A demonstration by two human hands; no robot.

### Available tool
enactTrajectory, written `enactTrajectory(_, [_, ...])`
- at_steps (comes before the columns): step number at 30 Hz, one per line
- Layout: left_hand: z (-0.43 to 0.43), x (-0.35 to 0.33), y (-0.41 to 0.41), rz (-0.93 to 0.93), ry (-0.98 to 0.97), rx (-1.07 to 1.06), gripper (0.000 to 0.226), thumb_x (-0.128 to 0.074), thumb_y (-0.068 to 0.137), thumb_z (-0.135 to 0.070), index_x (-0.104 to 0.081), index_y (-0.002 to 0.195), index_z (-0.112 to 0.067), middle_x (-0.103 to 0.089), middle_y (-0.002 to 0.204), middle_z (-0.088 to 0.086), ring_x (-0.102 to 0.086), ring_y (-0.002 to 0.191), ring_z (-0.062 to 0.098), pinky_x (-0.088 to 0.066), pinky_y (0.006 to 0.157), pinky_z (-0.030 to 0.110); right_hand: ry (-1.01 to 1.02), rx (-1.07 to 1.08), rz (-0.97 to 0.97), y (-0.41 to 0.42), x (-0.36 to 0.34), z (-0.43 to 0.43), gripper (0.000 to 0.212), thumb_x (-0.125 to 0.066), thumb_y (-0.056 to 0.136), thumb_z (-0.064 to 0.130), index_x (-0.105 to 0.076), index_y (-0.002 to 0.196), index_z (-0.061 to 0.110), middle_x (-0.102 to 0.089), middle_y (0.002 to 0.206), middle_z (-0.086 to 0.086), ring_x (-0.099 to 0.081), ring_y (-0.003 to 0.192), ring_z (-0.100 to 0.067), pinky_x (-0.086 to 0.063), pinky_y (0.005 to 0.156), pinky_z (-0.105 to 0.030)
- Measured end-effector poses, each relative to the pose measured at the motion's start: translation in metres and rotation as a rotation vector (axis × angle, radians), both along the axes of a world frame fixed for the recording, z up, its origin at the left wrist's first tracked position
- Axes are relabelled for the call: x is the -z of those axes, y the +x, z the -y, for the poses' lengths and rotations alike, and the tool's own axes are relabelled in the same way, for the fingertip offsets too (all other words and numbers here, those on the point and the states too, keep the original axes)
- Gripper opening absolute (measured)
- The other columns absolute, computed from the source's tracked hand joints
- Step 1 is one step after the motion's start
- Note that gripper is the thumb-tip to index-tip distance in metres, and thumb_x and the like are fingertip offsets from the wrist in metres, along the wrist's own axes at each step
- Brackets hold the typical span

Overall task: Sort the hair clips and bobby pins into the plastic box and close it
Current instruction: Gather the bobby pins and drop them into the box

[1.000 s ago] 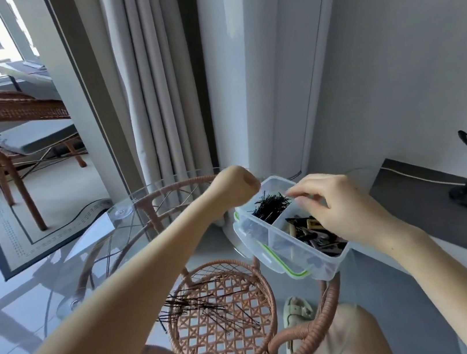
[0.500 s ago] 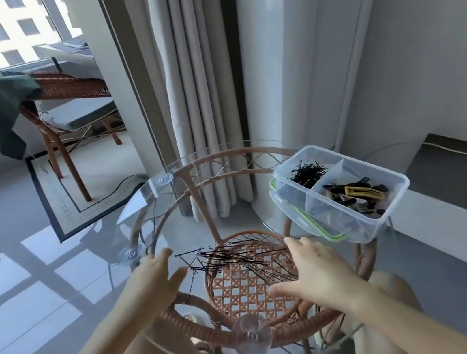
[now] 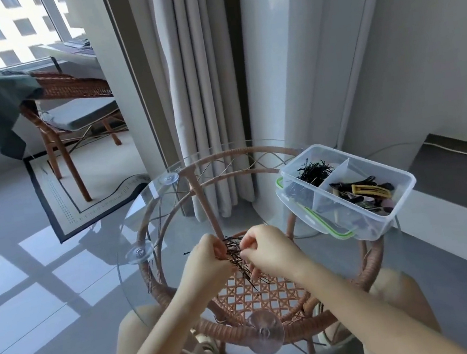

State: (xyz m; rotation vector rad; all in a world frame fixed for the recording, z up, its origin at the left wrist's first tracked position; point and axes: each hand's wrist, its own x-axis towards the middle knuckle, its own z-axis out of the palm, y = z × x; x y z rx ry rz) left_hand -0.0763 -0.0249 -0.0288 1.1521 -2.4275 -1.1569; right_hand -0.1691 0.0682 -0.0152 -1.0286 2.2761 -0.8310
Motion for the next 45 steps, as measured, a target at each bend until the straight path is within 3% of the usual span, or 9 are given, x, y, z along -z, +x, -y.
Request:
enactTrajectory(3, [0.026, -0.005, 0.014, -0.003, -0.194, 0.006, 0.032, -0.052, 0.076, 0.007, -0.055, 0.1, -0.015, -0.055, 0.112, 0.006, -0.053, 0.102, 0.018, -0.047, 0.088, 0.029, -0.091, 0.113, -0.121, -0.023, 0.007, 0.0, 0.021, -0.042, 0.093, 0.019, -0.06, 0.104, 0.016, -0.067, 0.095, -0.006, -0.067, 0.078, -0.022, -0.053, 0.085, -0.04])
enactTrajectory(7, [0.056, 0.003, 0.019, 0.269, -0.396, 0.101, 0.057, -0.048, 0.075, 0.0, -0.047, 0.128, -0.021, -0.041, 0.135, 0.006, -0.035, 0.125, 0.024, -0.03, 0.103, 0.036, 0.083, 0.066, -0.394, -0.044, 0.019, 0.005, 0.03, -0.036, 0.096, 0.026, -0.06, 0.107, 0.013, -0.058, 0.113, -0.011, -0.056, 0.099, -0.029, -0.046, 0.089, -0.041])
enactTrajectory(13, [0.047, 0.004, 0.01, 0.191, -0.309, 0.319, 0.05, -0.049, 0.076, 0.001, -0.052, 0.124, -0.016, -0.047, 0.123, 0.004, -0.042, 0.117, 0.02, -0.036, 0.104, 0.032, 0.113, -0.23, -0.434, -0.012, 0.022, 0.008, 0.056, -0.045, 0.086, 0.058, -0.05, 0.122, 0.016, -0.05, 0.12, -0.007, -0.046, 0.112, -0.025, -0.037, 0.093, -0.038])
enactTrajectory(16, [0.042, 0.002, 0.013, 0.16, -0.281, 0.409, 0.05, -0.054, 0.074, -0.002, -0.054, 0.123, -0.017, -0.047, 0.119, 0.001, -0.042, 0.114, 0.016, -0.036, 0.101, 0.027, 0.13, -0.212, -0.521, 0.003, 0.024, 0.005, 0.07, -0.054, 0.074, 0.067, -0.048, 0.121, 0.015, -0.049, 0.119, -0.005, -0.045, 0.111, -0.023, -0.037, 0.094, -0.037])
enactTrajectory(21, [0.039, -0.002, 0.018, 0.105, -0.297, 0.513, 0.04, -0.063, 0.079, -0.008, -0.059, 0.118, -0.019, -0.053, 0.114, -0.003, -0.052, 0.102, 0.011, -0.041, 0.093, 0.019, 0.011, -0.086, -0.493, 0.014, 0.027, 0.011, 0.04, -0.057, 0.087, 0.041, -0.055, 0.113, 0.011, -0.057, 0.116, -0.008, -0.049, 0.108, -0.025, -0.041, 0.089, -0.034])
enactTrajectory(29, [0.042, -0.004, 0.025, 0.064, -0.355, 0.524, 0.039, -0.07, 0.078, -0.016, -0.061, 0.116, -0.02, -0.061, 0.112, -0.005, -0.054, 0.097, 0.006, -0.041, 0.086, 0.011, 0.034, -0.256, -0.554, 0.007, 0.025, 0.014, 0.013, -0.051, 0.091, 0.004, -0.058, 0.101, 0.005, -0.061, 0.104, -0.014, -0.055, 0.099, -0.029, -0.044, 0.077, -0.034])
enactTrajectory(34, [0.042, -0.005, 0.026, 0.067, -0.394, 0.504, 0.04, -0.07, 0.079, -0.024, -0.061, 0.118, -0.021, -0.059, 0.116, -0.005, -0.054, 0.105, 0.011, -0.039, 0.093, 0.019, -0.022, -0.247, -0.323, -0.006, 0.015, 0.006, 0.017, -0.052, 0.093, 0.019, -0.062, 0.099, 0.007, -0.062, 0.102, -0.009, -0.053, 0.089, -0.021, -0.036, 0.072, -0.027])
enactTrajectory(39, [0.043, -0.008, 0.025, 0.122, -0.431, 0.528, 0.042, -0.069, 0.079, -0.03, -0.061, 0.118, -0.019, -0.058, 0.116, -0.004, -0.055, 0.103, 0.012, -0.045, 0.094, 0.026, -0.101, -0.19, -0.166, -0.019, 0.0, -0.006, 0.014, -0.057, 0.09, 0.023, -0.064, 0.097, 0.014, -0.063, 0.092, -0.001, -0.058, 0.085, -0.014, -0.046, 0.076, -0.027])
enactTrajectory(45, [0.043, -0.012, 0.015, 0.164, -0.45, 0.569, 0.034, -0.066, 0.081, -0.028, -0.063, 0.114, -0.022, -0.058, 0.109, -0.007, -0.055, 0.093, 0.007, -0.046, 0.088, 0.019, -0.201, -0.08, -0.113, -0.05, -0.04, -0.02, 0.003, -0.062, 0.087, 0.021, -0.065, 0.087, 0.021, -0.066, 0.084, 0.003, -0.06, 0.08, -0.01, -0.049, 0.076, -0.026])
